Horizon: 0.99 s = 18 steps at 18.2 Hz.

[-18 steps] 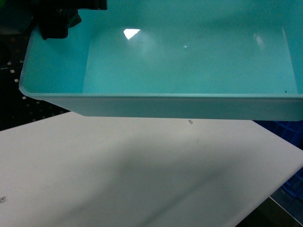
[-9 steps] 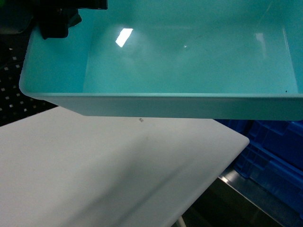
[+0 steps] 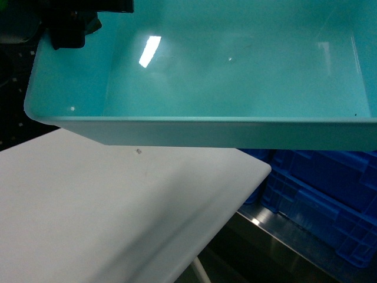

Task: Stack blue boxes stably on right

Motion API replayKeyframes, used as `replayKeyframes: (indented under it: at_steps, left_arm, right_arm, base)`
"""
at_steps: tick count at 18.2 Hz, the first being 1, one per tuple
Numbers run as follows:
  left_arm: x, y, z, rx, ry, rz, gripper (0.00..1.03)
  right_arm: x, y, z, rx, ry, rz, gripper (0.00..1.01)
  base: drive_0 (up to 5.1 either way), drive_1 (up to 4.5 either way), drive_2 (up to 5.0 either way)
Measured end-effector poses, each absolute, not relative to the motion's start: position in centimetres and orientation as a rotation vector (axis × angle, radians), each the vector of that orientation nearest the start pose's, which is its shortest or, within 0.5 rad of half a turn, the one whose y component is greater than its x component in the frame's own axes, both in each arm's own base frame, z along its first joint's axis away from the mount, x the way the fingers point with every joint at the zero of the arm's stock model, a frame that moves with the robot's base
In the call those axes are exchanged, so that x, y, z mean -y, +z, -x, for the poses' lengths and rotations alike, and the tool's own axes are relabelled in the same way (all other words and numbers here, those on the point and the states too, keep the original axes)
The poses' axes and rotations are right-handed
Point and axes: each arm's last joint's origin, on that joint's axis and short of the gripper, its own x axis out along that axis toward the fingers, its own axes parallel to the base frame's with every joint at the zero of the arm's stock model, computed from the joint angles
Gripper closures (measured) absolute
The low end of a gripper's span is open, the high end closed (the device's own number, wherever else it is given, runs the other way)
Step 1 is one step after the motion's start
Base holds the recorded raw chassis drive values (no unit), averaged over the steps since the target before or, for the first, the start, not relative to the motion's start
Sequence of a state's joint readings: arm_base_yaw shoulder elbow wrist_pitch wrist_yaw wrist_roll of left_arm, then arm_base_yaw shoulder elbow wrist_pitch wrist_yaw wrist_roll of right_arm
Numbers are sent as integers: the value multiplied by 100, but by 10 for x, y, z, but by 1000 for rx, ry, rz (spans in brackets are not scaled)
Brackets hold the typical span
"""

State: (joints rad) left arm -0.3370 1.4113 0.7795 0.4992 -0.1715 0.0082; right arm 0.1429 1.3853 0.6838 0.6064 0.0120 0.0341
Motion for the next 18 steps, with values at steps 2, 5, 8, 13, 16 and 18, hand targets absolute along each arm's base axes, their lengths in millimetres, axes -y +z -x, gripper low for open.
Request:
replayKeyframes:
  at_steps: [2,5,8,13,16,18]
  left_arm:
    - [97,255,-291,-127,-166,-42,101]
    - [97,255,-291,-128,-166,-42,101]
    - [97,255,-291,-127,-166,-42,101]
    - [97,255,-291,-128,-166,-42,101]
    - [97,255,-291,-127,-166,-42,101]
    - [97,255,-291,-128,-166,-42,101]
  right_arm:
    - [-41,242,-291,-97,129,-27,94]
    - [-41,241,-291,-97,129,-27,94]
    - [-41,241,-291,-97,129,-27,94]
    - [-41,241,-291,-97,129,-27,94]
    - [-41,241,-291,-97,129,-27,94]
    - [-41,241,-291,-97,129,-27,94]
  base:
    - [-144,-144,-144]
    - [-141,-141,-141]
    - [-150,-150,-150]
    - [-157,-157,-157]
    - [-151,-151,-151]
    - [-150,-150,-150]
